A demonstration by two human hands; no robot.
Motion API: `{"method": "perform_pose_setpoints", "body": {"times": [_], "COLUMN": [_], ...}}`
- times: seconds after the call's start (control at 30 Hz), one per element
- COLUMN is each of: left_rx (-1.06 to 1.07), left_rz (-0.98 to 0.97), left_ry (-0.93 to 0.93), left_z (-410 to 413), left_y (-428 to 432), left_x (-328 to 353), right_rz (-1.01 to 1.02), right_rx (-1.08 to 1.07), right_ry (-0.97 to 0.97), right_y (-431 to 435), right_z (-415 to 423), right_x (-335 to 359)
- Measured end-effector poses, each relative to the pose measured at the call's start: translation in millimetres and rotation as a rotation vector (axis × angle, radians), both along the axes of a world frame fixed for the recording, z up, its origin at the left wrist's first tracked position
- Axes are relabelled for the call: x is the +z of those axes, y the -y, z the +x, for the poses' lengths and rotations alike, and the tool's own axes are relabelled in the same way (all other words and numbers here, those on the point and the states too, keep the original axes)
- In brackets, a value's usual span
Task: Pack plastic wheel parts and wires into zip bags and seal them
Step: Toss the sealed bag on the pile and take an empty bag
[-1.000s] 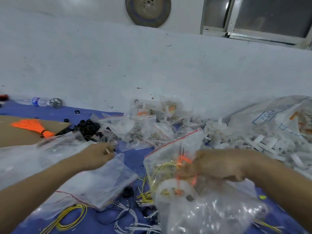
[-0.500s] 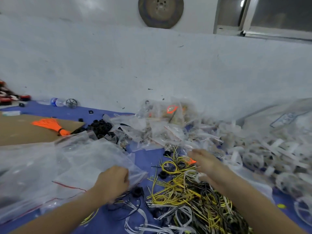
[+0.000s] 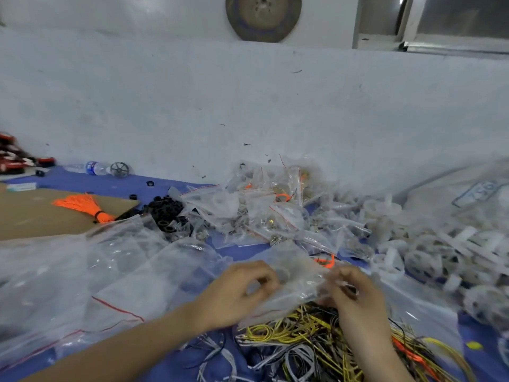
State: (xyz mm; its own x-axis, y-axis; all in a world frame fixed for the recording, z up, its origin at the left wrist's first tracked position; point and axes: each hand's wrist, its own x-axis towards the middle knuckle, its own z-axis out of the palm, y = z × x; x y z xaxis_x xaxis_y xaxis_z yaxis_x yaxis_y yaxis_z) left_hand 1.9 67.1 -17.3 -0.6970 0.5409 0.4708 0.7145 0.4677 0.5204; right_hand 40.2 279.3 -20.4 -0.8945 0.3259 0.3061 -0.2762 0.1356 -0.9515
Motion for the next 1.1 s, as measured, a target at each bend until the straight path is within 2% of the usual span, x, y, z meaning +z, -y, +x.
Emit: {"method": "perform_pose_setpoints", "body": {"times": [0.07,0.1,0.17,0.27,0.4,0.57,0.63,0.7,0.83,0.9,1.0,1.03,1.1], "left_rx": [0.116,0.225,0.42,0.597,0.807,0.754,0.788,0.837,0.838,0.713,0.409,0.301,0.046], "left_rz": [0.108,0.059,-0.183,-0.549,-0.788,-0.84,-0.729,-0.527,-0.081,0.053,0.267,0.298,0.191], "left_ry": [0.082,0.083,0.154,0.204,0.165,0.361,0.369,0.317,0.012,-0.089,-0.293,-0.378,-0.548], "left_z": [-37,-59,-99,-136,-153,-162,-162,-162,-147,-129,-79,-57,-13], "left_y": [10,16,27,48,71,79,85,90,74,48,-1,-16,-49], "left_x": [-6,-7,-11,-26,-40,-29,-26,-25,-4,20,58,66,72], "right_rz": [0.049,0.08,0.214,0.538,0.708,0.699,0.677,0.676,0.686,0.656,0.678,0.675,0.645], "right_rx": [-0.165,-0.239,-0.355,-0.505,-0.609,-0.708,-0.782,-0.837,-0.707,-0.655,-0.646,-0.641,-0.626], "right_ry": [-0.046,-0.072,-0.131,-0.241,-0.408,-0.364,-0.406,-0.479,-0.566,-0.518,-0.477,-0.464,-0.433], "right_y": [-17,-22,-28,-29,-41,-65,-65,-61,-59,-56,-50,-48,-45], "right_z": [-2,-2,2,7,11,9,8,10,14,15,18,19,21], "right_x": [-9,-12,-19,-29,-30,-31,-34,-33,-30,-26,-30,-31,-29]}}
